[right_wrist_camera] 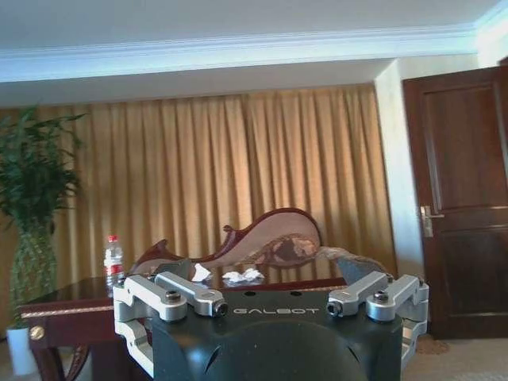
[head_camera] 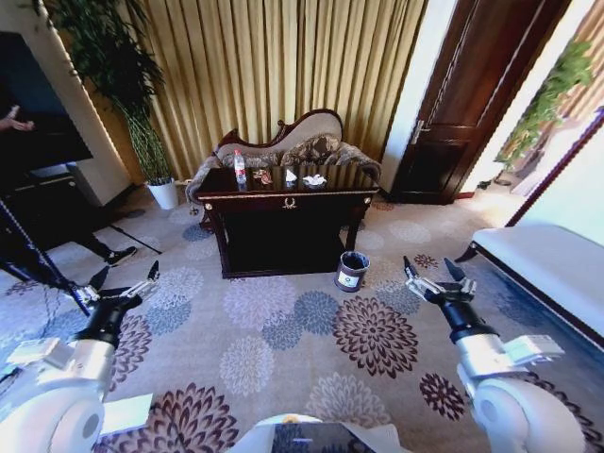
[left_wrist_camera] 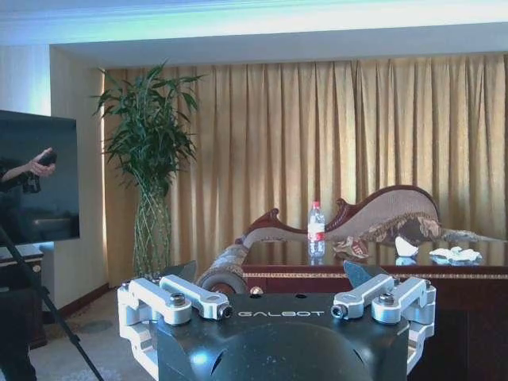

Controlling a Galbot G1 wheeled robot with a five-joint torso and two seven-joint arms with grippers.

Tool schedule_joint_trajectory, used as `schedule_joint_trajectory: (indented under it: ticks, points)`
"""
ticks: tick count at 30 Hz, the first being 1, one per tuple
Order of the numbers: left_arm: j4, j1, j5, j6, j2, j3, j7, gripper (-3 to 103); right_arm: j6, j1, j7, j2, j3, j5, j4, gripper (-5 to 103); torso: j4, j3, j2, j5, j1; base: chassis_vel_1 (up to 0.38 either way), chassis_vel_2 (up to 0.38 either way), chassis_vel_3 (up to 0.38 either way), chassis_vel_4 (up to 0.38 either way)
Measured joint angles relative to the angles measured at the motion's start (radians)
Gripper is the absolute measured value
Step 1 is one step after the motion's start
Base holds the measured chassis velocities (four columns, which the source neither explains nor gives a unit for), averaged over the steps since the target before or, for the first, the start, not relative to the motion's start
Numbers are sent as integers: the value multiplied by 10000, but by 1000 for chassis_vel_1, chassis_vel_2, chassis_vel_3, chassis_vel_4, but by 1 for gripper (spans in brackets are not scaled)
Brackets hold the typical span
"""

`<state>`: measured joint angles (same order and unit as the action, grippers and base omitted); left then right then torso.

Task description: Move to the front of the table and place the trash on the table into the trash bin.

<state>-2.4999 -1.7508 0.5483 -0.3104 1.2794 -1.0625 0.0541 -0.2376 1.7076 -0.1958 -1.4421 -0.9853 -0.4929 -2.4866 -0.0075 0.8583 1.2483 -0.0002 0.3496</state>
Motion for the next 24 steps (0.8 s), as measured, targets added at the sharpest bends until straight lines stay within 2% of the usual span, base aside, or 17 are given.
schedule_joint_trajectory:
  ticks: [3,6,15,24]
  points:
    - [0,-46,0,-73,-3,-22,-115,100,-143,161,-794,29,-269,6,-46,100,0,-1,0,0,0,0,0,0,0]
    - [0,-53,2,-103,-4,-41,-155,100,-477,213,-1023,55,-392,7,-91,100,-1,0,0,0,0,0,0,0,0]
    - [0,-80,2,-328,-21,-282,-230,100,-1521,119,-755,83,-381,342,-105,100,0,0,0,0,0,0,0,0,0]
    - [0,-106,24,-365,-48,-430,-328,100,-1610,9,-466,75,-358,381,-75,100,0,0,0,0,0,0,0,0,0]
